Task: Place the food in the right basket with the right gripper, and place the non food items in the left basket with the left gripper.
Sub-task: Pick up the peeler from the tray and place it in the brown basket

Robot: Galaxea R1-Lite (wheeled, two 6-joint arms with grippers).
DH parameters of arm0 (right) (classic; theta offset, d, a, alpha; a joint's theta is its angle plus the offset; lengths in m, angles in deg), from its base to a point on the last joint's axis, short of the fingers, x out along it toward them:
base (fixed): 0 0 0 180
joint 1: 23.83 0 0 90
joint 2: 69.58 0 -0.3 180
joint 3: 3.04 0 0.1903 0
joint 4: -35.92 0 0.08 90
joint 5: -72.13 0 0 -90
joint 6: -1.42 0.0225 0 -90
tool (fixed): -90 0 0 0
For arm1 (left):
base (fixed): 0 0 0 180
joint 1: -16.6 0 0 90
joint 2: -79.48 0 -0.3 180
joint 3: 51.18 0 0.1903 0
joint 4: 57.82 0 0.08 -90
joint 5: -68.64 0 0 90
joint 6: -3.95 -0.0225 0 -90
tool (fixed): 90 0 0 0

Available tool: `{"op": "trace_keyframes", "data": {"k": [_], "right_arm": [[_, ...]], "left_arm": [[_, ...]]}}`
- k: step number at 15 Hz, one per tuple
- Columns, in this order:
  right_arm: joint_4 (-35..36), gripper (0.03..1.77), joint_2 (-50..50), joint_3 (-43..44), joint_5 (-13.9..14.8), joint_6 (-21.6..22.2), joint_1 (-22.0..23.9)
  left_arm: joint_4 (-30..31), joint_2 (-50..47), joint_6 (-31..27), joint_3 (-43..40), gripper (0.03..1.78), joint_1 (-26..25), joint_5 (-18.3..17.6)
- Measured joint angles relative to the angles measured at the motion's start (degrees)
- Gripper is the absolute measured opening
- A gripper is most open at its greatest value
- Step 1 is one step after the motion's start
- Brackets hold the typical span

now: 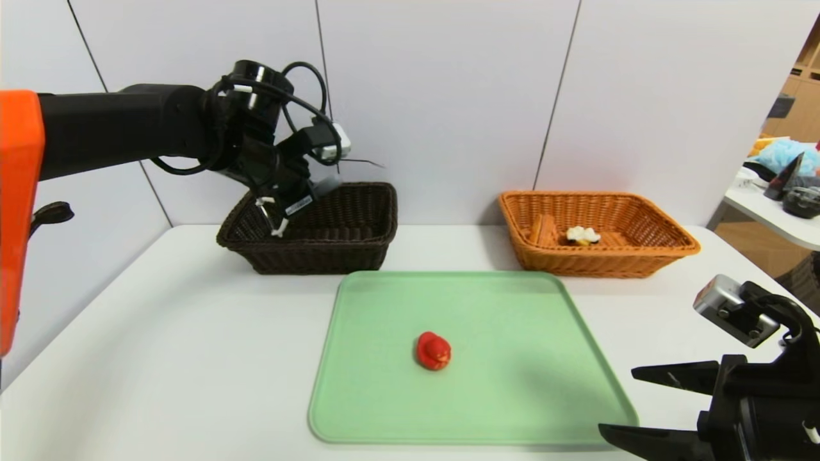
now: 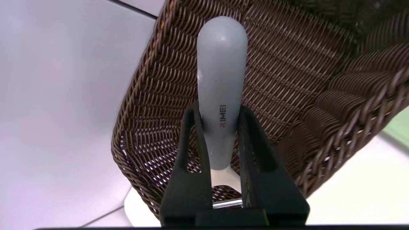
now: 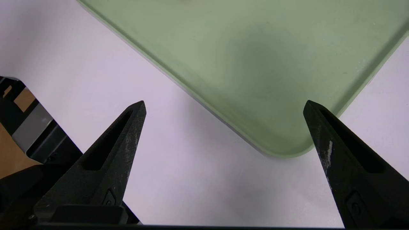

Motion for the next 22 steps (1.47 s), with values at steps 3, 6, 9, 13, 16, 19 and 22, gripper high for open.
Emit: {"op": "trace_keyframes", "data": {"k": [3, 6, 9, 13, 16, 19, 22], "right_arm": [[0.0, 1.70, -0.3, -0.7, 0.0, 0.0, 0.3], [0.2, 1.70, -0.4, -0.8, 0.0, 0.0, 0.8], [0.2, 1.70, -0.3, -0.8, 0.0, 0.0, 1.4], [0.0, 1.70, -0.2, -0.9, 0.0, 0.0, 1.9], [0.0, 1.70, -0.1, -0.9, 0.0, -0.1, 2.0], [0.0, 1.70, 0.0, -0.9, 0.0, -0.1, 2.1], [0.0, 1.70, 0.0, -0.9, 0.0, -0.1, 2.1]], "left_arm": [[1.8, 1.9, -4.4, 0.0, 0.28, -0.8, -1.6], [5.7, 4.0, -7.5, 0.0, 0.28, -1.8, -3.4], [8.4, 6.5, -8.2, 0.0, 0.28, -1.9, -4.2], [9.6, 8.8, -7.9, 0.0, 0.28, -1.9, -6.5], [9.6, 9.7, -7.1, 0.0, 0.28, -2.0, -6.6], [9.5, 9.9, -5.9, 0.0, 0.28, -1.9, -6.6], [9.6, 9.9, -3.5, 0.0, 0.28, -1.8, -6.5]]}}
